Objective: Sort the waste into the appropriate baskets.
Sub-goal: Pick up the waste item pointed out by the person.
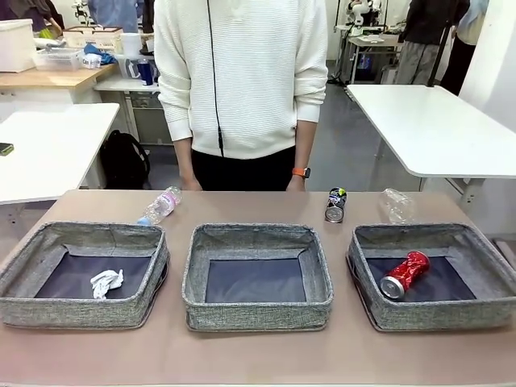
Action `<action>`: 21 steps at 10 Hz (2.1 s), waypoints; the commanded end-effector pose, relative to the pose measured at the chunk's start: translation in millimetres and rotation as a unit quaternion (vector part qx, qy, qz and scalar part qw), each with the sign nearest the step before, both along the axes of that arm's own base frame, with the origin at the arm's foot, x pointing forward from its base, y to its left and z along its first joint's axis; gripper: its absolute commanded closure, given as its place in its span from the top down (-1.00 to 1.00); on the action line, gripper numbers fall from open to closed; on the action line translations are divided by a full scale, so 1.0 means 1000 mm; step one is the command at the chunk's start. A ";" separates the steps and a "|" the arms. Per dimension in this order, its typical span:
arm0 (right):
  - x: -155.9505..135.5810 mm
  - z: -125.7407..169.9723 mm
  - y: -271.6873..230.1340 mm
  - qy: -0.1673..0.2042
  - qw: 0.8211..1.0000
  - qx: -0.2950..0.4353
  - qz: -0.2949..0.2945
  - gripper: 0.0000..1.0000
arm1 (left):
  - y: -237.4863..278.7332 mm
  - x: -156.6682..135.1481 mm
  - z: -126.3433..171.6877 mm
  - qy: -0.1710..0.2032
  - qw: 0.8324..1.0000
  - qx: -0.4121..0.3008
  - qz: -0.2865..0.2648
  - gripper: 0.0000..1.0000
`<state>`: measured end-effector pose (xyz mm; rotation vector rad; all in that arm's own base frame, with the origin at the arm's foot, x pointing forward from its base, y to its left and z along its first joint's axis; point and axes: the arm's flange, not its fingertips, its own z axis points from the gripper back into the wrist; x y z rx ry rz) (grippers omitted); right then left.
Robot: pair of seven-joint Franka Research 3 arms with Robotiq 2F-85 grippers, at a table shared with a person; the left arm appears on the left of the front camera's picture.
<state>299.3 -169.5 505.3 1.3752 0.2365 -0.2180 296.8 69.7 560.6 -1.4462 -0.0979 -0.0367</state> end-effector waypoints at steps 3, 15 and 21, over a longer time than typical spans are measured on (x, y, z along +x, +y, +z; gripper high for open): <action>-0.001 0.002 0.001 -0.006 1.000 0.004 0.001 1.00 | 0.005 0.000 0.002 -0.015 1.000 -0.011 -0.005 1.00; -0.001 0.002 0.001 -0.006 1.000 0.004 0.001 1.00 | 0.005 0.000 0.002 -0.015 1.000 -0.011 -0.005 1.00; 0.000 0.000 0.000 0.000 1.000 0.000 0.000 1.00 | 0.005 0.000 0.002 -0.015 1.000 -0.011 -0.005 1.00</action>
